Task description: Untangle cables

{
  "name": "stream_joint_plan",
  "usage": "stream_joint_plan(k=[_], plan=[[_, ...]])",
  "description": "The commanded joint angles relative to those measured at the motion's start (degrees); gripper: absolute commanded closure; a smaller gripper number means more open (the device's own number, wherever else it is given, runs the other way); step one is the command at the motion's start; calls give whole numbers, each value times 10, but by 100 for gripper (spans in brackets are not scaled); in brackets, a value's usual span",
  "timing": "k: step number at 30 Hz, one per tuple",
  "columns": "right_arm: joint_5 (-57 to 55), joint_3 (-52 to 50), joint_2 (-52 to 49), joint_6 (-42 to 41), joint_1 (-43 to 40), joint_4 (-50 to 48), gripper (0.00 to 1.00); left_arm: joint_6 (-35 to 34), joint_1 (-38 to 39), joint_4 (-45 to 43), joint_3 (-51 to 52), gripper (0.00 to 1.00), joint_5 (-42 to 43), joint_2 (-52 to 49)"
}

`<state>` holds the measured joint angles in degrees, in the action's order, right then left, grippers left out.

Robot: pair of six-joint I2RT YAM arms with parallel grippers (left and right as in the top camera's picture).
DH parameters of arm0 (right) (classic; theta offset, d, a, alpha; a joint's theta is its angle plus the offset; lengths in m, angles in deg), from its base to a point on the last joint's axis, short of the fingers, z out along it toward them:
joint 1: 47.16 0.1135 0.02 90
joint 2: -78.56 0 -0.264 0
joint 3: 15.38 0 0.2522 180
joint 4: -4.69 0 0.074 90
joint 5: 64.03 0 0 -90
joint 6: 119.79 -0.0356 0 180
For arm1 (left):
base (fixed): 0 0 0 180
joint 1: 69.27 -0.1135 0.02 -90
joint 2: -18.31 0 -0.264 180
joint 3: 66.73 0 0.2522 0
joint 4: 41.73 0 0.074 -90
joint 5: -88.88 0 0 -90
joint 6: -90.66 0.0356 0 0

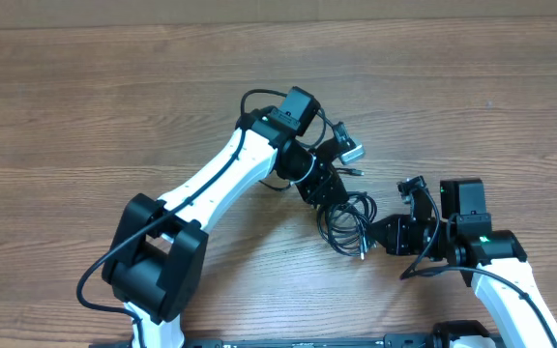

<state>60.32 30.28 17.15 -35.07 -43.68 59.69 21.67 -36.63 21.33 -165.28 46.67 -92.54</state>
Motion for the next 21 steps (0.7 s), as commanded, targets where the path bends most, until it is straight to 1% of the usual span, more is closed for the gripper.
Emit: stream_joint_plan(k=[1, 3, 5, 6, 9, 10, 11, 13, 14, 15, 17, 21], plan=[[-96, 14, 0, -92, 3, 39, 96, -3, -36, -4, -16, 96, 27, -6], [-187, 14, -2, -168, 3, 82, 96, -5, -56, -3, -16, 96, 28, -6], [-249, 14, -2, -231, 3, 108, 96, -5, -73, 0, -16, 96, 29, -6], [-264, 14, -2, -256, 3, 114, 96, -7, -82, 2, -16, 96, 29, -6], [-264, 14, -2, -281, 3, 104, 96, -18, -97, 11, -16, 96, 34, -6], [-252, 14, -2, -280, 3, 95, 92, -17, -98, 15, -16, 96, 37, -6], [-230, 14, -2, -272, 3, 80, 84, -17, -98, 19, -16, 96, 37, -6], [-188, 14, -2, -247, 3, 53, 64, -10, -96, 26, -16, 96, 37, -6], [-163, 14, -2, -228, 3, 38, 56, -8, -93, 26, -16, 96, 37, -6], [-144, 14, -2, -214, 3, 25, 52, -8, -89, 25, -16, 96, 37, -6], [-106, 14, -2, -194, 3, -2, 51, -5, -82, 24, -16, 96, 37, -6], [-62, 14, -2, -169, 3, -42, 54, -4, -69, 24, -16, 96, 37, -6]])
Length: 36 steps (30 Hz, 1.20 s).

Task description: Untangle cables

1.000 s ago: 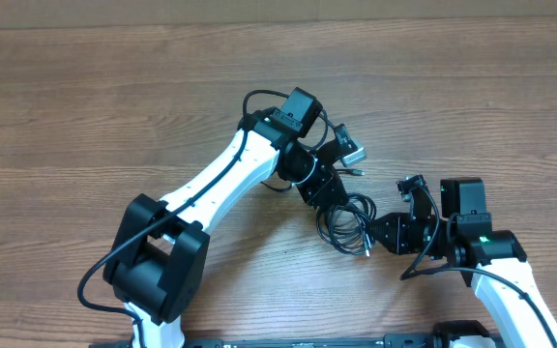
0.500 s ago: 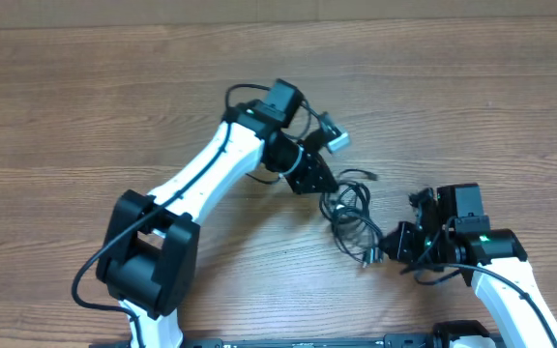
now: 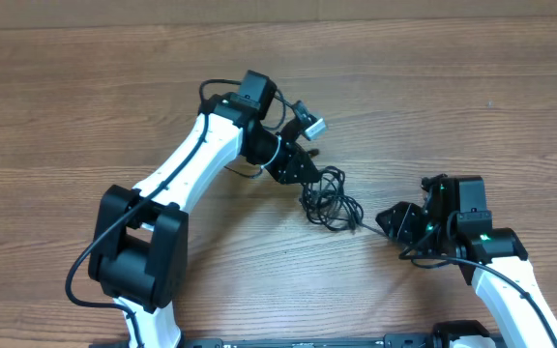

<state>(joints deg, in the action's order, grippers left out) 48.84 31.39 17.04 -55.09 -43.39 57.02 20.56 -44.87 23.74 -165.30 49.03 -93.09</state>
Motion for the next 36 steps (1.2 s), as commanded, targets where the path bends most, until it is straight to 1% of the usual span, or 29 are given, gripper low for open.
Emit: stream_joint_plan(k=[1, 3, 5, 10, 14, 16, 19, 21, 27, 36], plan=[[55, 3, -1, 32, 0, -21, 54, 7, 16, -1, -16, 96, 14, 0], [58, 3, -1, 35, 0, -26, 57, 9, 17, -1, -16, 96, 26, 0], [58, 3, -1, 56, 1, -25, 58, 9, 17, -1, -16, 96, 40, 0], [58, 3, -1, 93, 1, -26, 58, 9, 17, -1, -17, 96, 50, 7], [58, 3, -1, 97, 1, -30, 57, 9, 19, 0, -18, 96, 56, 19], [64, 3, -1, 124, 1, -30, 57, 10, 19, 0, -18, 96, 63, 26], [64, 3, -1, 155, 1, -30, 52, 11, 19, 1, -20, 96, 71, 32], [64, 3, -1, 172, 1, -31, 51, 11, 19, 4, -22, 96, 80, 35], [87, 3, -2, 184, 1, -42, 46, 11, 17, 24, -26, 96, 116, 42], [98, 3, -2, 201, 2, -57, 46, 20, 14, 55, -26, 96, 127, 43]])
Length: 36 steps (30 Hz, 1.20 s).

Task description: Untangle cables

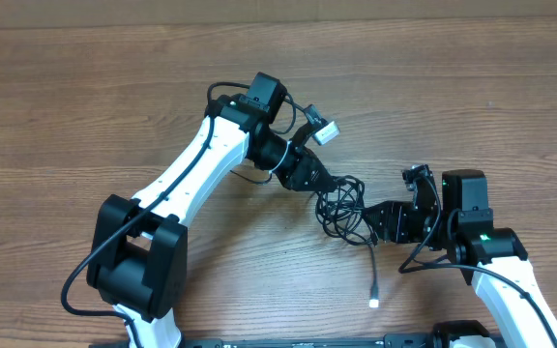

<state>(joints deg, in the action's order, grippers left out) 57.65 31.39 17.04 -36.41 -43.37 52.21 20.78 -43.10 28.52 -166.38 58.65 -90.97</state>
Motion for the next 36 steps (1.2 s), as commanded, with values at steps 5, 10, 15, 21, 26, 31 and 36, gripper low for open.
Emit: stream_joint_plan(k=[5, 10, 15, 21, 26, 31, 36], plan=[[19, 3, -2, 13, 1, -12, 65, 18, -13, 9, -16, 96, 31, 22], [63, 3, -2, 14, 7, -9, 70, 18, -19, -1, -16, 96, 31, 22], [66, 3, -2, 14, 20, -10, 68, 18, -19, -3, -17, 96, 49, 22], [70, 3, -2, 14, 33, -11, 69, 17, -28, -2, -17, 96, 64, 22], [70, 3, -2, 14, 36, -10, 79, 17, -42, -2, -17, 96, 69, 22], [70, 3, -2, 14, 36, -5, 86, 17, -48, -2, -17, 96, 70, 22], [70, 3, -2, 13, 36, -5, 96, 17, -49, -3, -17, 96, 70, 22]])
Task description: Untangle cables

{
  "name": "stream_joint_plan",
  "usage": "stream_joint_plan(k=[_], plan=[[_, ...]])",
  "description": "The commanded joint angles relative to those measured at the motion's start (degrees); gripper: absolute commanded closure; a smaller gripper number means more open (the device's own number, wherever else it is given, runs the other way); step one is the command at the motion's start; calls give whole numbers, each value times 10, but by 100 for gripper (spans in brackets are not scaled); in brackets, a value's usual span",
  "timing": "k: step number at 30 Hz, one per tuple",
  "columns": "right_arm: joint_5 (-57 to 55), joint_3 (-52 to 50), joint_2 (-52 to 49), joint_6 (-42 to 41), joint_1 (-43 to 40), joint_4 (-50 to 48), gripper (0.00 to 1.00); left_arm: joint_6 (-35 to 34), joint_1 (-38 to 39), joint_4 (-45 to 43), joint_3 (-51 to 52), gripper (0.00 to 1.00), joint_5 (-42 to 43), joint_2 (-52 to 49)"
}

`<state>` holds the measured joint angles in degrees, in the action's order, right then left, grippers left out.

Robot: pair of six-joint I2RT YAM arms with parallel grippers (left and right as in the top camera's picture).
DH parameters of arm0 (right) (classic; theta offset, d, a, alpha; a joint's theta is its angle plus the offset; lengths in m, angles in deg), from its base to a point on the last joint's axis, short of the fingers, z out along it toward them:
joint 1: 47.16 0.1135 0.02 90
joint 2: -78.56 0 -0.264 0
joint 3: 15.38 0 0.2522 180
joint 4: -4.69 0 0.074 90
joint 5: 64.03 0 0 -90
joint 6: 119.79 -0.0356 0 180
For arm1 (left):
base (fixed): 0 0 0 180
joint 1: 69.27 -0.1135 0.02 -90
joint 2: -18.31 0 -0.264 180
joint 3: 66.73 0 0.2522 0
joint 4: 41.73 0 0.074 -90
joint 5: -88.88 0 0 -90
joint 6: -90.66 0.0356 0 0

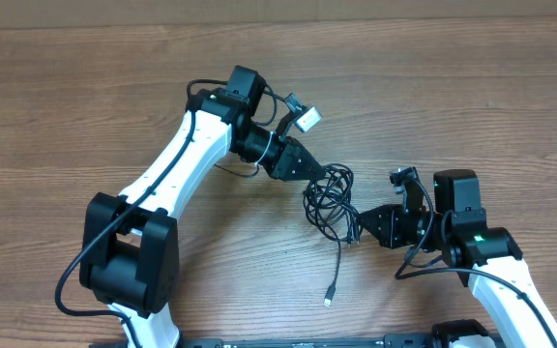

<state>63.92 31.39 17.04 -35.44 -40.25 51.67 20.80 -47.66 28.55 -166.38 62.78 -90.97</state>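
A tangle of thin black cables (329,196) lies on the wooden table between the two arms. One loose strand runs down from it to a small plug (328,302). My left gripper (313,168) is shut on the upper left of the tangle. At the lower right edge of the tangle, my right gripper (357,228) points left with its fingers closed on a strand. The overhead view does not show how the loops cross inside the bundle.
The wooden table (85,106) extends on all sides. The left arm's base (129,261) stands at the front left and the right arm's body (472,242) at the front right. A pale wall edge runs along the top.
Both grippers and the tangle have shifted to the left. The loose strand's plug now lies further left, below the tangle's left half.
Both grippers first sat close together on the bundle. Then they stood apart, the left one further left, with a strand stretched toward the right one. Later they were close again and a strand with a plug trailed toward the front. Now everything sits a little further left.
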Motion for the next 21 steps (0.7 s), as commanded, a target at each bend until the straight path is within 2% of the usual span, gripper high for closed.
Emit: stream_joint_plan(k=[1, 9, 10, 12, 13, 14, 16, 20, 21], plan=[[8, 3, -2, 4, 5, 0, 96, 17, -3, -3, -17, 96, 28, 22], [8, 3, -2, 3, 5, 1, 95, 17, -3, -6, -17, 96, 29, 22], [7, 3, -2, 3, 5, 1, 86, 17, -3, -7, -17, 96, 30, 22], [7, 3, -2, 4, 5, -2, 55, 17, -3, -7, -17, 96, 33, 22], [6, 3, -2, 4, 5, -7, 43, 17, -3, -6, -17, 96, 33, 22], [2, 3, -2, 4, 5, -14, 39, 17, -3, -6, -17, 96, 33, 22], [-8, 3, -2, 4, 5, -37, 42, 17, -3, -6, -17, 96, 32, 22], [-8, 3, -2, 4, 5, -67, 62, 15, -3, -6, -17, 96, 33, 22], [-8, 3, -2, 4, 5, -68, 64, 15, -3, -6, -17, 96, 37, 22]])
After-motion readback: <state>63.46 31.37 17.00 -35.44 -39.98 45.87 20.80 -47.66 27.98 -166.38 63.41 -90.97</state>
